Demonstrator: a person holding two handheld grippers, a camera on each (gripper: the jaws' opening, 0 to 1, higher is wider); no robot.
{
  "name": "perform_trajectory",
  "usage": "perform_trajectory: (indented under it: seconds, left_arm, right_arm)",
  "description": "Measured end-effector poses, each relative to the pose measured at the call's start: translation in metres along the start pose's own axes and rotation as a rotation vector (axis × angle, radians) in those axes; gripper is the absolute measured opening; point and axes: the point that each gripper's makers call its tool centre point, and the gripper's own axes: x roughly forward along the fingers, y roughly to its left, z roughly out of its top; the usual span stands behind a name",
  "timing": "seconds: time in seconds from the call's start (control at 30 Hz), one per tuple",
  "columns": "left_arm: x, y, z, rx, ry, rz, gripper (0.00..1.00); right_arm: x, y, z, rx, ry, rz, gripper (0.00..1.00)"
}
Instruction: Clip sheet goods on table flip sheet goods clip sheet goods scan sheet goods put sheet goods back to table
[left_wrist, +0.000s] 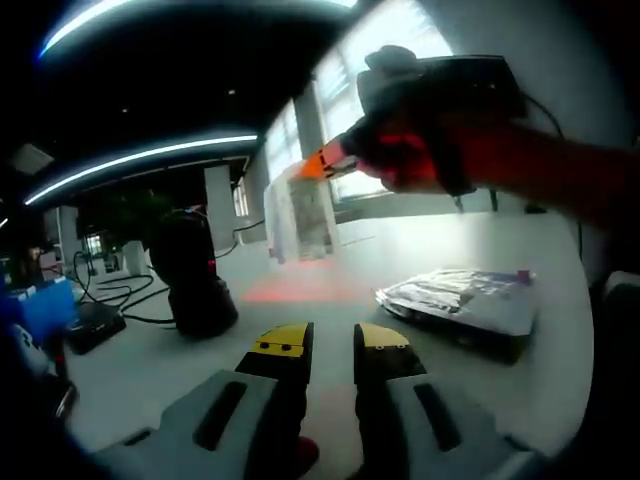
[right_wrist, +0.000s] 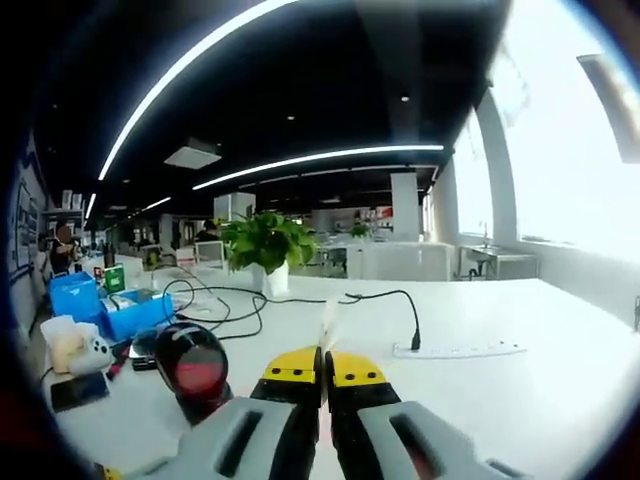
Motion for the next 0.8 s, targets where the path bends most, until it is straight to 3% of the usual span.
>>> perform_trajectory:
  seconds: [0.3,0.8]
  left_arm:
    - [0.001,0.001,0.000,0.000,0.002,0.004,0.09]
    - [0.003,0.002,-0.001,0.003,0.003,0.005,0.09]
  right_arm:
    - [-0.008,-0.004,0.009,-0.039,-0.007,0.049,0.00]
    - [-0.038,-0.038,0.032,-0.086,-0.015,0.115,0.00]
